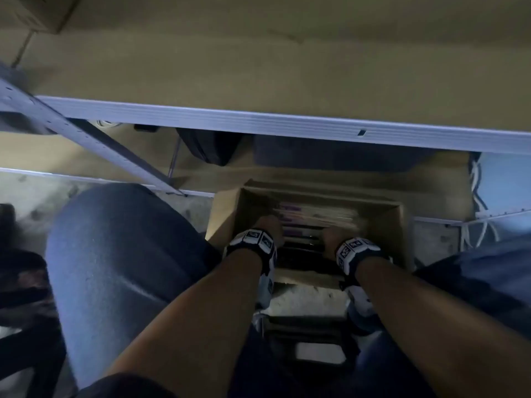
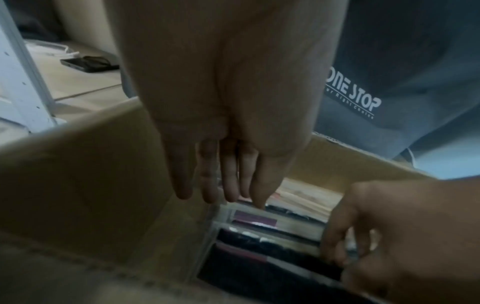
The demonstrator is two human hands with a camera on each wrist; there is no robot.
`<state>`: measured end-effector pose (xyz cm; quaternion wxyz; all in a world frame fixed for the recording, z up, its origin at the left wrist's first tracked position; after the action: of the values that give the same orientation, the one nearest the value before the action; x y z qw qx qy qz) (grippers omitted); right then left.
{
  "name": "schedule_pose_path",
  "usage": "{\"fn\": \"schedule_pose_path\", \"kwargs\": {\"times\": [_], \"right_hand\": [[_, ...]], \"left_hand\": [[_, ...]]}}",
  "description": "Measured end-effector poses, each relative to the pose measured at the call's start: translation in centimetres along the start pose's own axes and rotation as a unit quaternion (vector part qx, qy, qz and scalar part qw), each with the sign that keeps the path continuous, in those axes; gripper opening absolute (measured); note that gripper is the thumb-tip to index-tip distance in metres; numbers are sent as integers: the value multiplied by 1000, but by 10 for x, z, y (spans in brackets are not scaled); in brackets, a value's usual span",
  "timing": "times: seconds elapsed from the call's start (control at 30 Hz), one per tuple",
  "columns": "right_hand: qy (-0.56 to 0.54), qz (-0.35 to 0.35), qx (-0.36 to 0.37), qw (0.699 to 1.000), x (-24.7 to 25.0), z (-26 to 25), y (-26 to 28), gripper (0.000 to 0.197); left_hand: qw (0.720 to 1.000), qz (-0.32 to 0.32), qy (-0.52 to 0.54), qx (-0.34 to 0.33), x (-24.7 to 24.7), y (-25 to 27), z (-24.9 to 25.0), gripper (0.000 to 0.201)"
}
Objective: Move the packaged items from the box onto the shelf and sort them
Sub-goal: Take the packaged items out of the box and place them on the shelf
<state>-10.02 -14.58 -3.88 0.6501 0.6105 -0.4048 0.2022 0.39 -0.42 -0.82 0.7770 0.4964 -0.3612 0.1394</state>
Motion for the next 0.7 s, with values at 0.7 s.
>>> {"fn": "schedule_pose_path", "kwargs": {"times": [0.7], "right_hand": [[48, 10, 42, 998, -4, -19, -8, 34]], "left_hand": [[1000, -2, -9, -10, 2, -9, -18, 30]]}}
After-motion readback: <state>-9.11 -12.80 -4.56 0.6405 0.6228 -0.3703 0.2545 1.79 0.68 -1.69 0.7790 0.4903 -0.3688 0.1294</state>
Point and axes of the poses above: each hand's wrist, its own y-axis away from the middle knuckle, its own x-axis out of the back of the hand, z = x × y, the point moved 1 cm from there along -y, towards the middle knuckle, and after that the axes turned 14 degrees about z, right-handed, at the moved point
